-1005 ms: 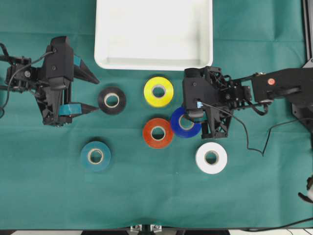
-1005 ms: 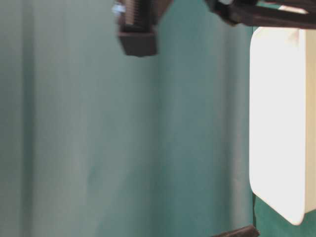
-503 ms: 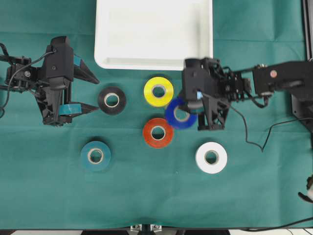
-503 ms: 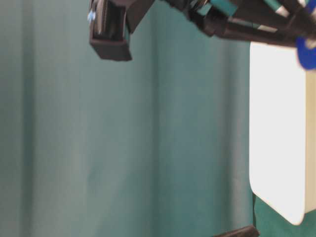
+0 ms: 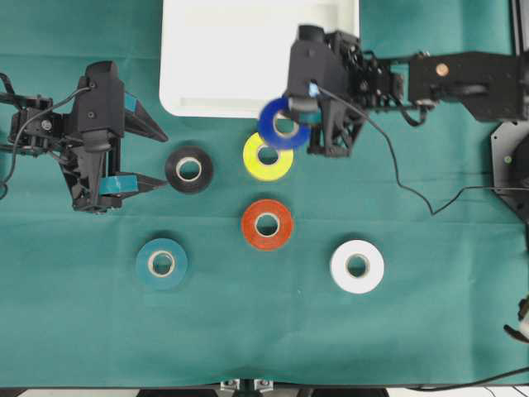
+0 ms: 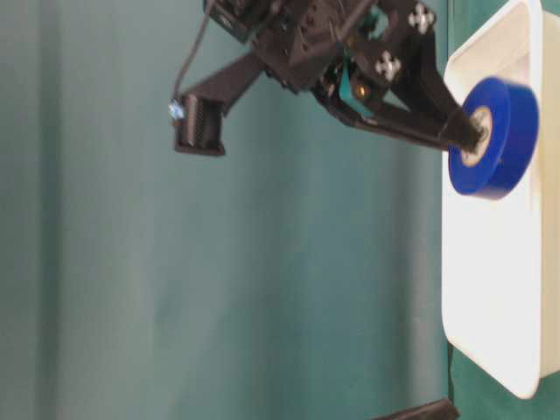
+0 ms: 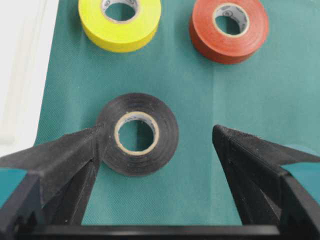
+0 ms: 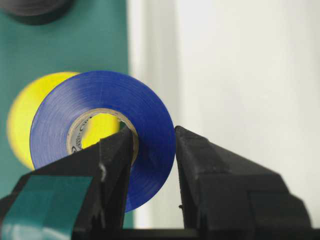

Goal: Put the tape alternately from left to right into the white case.
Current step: 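Lift the blue roll and place it in the white tray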

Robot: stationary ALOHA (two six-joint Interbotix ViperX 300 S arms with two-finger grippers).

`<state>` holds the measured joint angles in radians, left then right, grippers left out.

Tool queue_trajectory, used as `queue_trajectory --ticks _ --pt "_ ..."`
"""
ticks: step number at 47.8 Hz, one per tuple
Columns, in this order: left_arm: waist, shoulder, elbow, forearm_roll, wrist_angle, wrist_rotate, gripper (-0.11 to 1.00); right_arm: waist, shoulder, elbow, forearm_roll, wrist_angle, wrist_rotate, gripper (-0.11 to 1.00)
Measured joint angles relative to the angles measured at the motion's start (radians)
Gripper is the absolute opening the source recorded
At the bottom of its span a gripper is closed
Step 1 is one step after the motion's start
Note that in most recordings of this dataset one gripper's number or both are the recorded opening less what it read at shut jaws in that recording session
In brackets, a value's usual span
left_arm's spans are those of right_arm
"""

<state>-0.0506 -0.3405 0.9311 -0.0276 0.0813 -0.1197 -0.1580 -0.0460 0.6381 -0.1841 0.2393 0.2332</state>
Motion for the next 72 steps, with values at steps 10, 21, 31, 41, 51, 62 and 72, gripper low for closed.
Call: queue_trajectory --ticks 10,21,31,41,51,62,72 --pt "0.000 0.023 0.000 0.000 -0.011 0.000 0.57 -0.069 0.055 -0.058 -0.048 0.000 -0.002 0.25" --pt "0.000 0.046 0.000 0.000 -0.011 0.002 0.57 -0.143 0.110 -0.112 -0.080 -0.003 -0.002 0.25" --pt "0.000 0.048 0.000 0.000 -0.012 0.000 0.57 -0.221 0.150 -0.133 -0.086 -0.051 -0.003 0.25" --pt "0.000 0.048 0.000 0.000 -0.012 0.000 0.57 -0.291 0.183 -0.141 -0.086 -0.095 -0.002 0.25" --pt "0.000 0.048 0.000 0.000 -0.012 0.000 0.57 -0.337 0.206 -0.141 -0.087 -0.143 -0.002 0.25" --pt "0.000 0.048 0.000 0.000 -0.012 0.002 0.57 -0.342 0.210 -0.141 -0.087 -0.163 -0.003 0.25" --pt "0.000 0.048 0.000 0.000 -0.012 0.000 0.57 -0.344 0.209 -0.141 -0.087 -0.163 -0.005 0.25"
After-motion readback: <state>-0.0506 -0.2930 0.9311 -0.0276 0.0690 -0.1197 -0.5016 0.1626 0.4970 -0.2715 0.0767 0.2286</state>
